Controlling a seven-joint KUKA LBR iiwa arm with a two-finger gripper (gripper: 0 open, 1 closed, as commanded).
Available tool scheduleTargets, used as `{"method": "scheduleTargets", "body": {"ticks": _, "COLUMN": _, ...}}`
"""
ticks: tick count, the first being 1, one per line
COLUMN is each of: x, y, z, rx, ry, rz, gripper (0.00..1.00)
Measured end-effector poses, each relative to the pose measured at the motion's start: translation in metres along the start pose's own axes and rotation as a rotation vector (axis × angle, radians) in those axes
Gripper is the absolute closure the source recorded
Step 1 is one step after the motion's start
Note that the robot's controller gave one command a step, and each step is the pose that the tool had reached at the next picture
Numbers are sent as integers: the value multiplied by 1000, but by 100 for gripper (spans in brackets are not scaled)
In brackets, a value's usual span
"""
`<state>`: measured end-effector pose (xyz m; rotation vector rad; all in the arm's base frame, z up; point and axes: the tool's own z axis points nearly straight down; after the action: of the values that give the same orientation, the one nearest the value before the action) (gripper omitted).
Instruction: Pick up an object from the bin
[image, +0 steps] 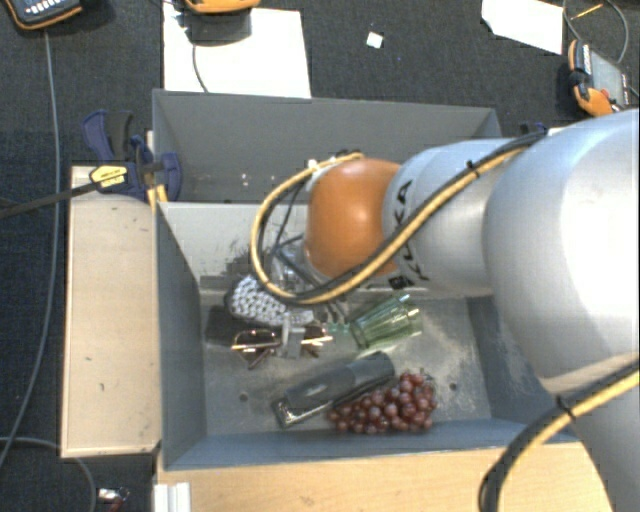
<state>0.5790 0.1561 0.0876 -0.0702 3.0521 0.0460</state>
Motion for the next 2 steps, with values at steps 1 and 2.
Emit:
{"method": "scheduleTargets", "body": {"ticks": 1, "x": 1, "y": 32, "z": 0, "rx": 3, "ry": -14, "rz": 5, "gripper": 0}}
{"method": "scheduleTargets", "body": {"ticks": 2, "x": -10, "y": 20, "z": 5, "rx": -9, "ry": -35, "rz": 21, "gripper": 0}}
